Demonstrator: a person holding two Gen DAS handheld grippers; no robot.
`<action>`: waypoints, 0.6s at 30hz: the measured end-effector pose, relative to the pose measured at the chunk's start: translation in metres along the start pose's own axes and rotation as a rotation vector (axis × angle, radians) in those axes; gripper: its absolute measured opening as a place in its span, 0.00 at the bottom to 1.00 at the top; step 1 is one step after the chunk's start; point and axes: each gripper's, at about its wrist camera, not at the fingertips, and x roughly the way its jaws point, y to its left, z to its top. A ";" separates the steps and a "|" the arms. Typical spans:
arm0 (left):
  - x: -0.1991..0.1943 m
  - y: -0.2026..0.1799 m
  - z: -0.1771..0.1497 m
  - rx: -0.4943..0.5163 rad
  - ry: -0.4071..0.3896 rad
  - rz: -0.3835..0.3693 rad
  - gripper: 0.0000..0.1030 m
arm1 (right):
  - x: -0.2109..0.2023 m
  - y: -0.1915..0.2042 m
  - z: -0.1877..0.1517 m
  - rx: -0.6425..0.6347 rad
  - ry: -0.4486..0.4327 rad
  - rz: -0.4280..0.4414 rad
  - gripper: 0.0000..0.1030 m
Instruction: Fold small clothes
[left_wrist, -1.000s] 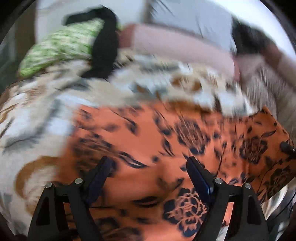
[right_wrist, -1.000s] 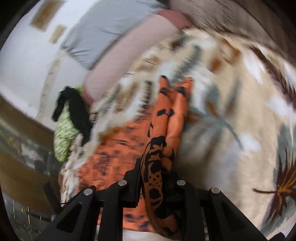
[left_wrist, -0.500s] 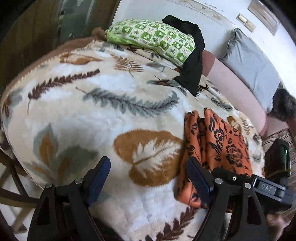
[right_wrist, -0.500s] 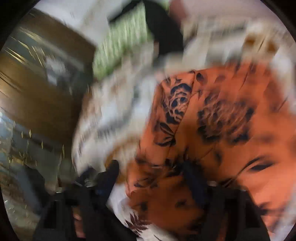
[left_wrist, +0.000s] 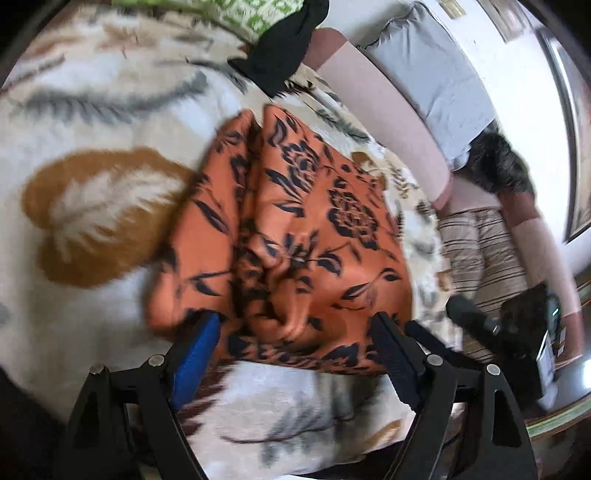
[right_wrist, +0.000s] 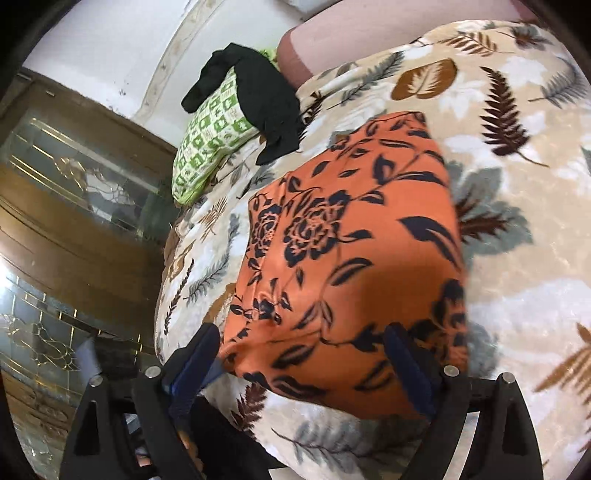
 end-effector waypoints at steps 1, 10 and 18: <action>0.003 0.002 0.003 -0.022 0.004 -0.002 0.74 | -0.002 -0.002 0.002 0.001 -0.003 0.006 0.89; -0.032 -0.044 0.004 0.223 -0.196 0.121 0.17 | -0.002 -0.003 0.010 -0.008 0.024 0.028 0.89; 0.003 -0.037 -0.010 0.307 -0.150 0.250 0.16 | 0.060 0.092 0.079 -0.334 0.249 -0.276 0.93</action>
